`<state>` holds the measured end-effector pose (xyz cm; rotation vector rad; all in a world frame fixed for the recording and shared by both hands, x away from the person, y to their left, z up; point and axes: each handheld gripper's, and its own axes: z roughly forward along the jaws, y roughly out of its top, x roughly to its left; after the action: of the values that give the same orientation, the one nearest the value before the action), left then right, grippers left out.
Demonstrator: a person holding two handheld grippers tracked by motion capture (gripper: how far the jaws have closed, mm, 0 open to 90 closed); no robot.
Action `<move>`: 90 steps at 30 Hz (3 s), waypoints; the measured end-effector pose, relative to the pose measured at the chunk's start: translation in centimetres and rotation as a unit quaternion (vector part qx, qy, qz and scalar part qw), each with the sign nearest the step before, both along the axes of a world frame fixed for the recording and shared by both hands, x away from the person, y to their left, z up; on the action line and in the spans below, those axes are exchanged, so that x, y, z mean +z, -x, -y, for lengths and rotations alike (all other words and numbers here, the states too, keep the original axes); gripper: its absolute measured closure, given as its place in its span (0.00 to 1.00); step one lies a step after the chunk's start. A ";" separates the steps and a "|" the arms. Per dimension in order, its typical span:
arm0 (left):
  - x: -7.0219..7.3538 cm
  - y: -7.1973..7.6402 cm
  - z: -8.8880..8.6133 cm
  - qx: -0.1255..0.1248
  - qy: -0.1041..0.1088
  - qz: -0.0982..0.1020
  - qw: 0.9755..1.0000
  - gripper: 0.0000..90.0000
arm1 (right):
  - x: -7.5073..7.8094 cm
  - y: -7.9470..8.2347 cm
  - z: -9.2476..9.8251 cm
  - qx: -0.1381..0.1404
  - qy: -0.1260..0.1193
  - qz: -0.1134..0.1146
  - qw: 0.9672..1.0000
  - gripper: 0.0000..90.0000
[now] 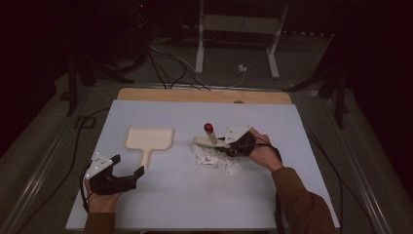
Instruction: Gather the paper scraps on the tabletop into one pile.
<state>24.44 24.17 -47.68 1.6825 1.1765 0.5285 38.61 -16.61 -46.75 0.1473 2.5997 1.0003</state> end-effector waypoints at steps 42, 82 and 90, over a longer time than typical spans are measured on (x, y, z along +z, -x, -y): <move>-0.4 -0.1 0.5 -0.005 -0.002 -0.009 1.000 0.01 | -0.8 5.2 -0.4 -0.465 -0.084 -0.024 0.881 0.75; -0.7 -0.2 1.0 -0.003 -0.007 -0.010 1.000 0.01 | 0.8 4.1 3.0 -0.405 -0.126 -0.048 0.905 0.75; -0.6 -0.3 1.0 0.015 -0.012 -0.009 1.000 0.01 | 0.5 4.6 6.1 -0.390 -0.118 -0.052 0.912 0.75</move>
<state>24.78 23.13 -48.24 1.6950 1.2144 0.5507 33.99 -22.67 -46.25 1.2146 2.1406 0.9803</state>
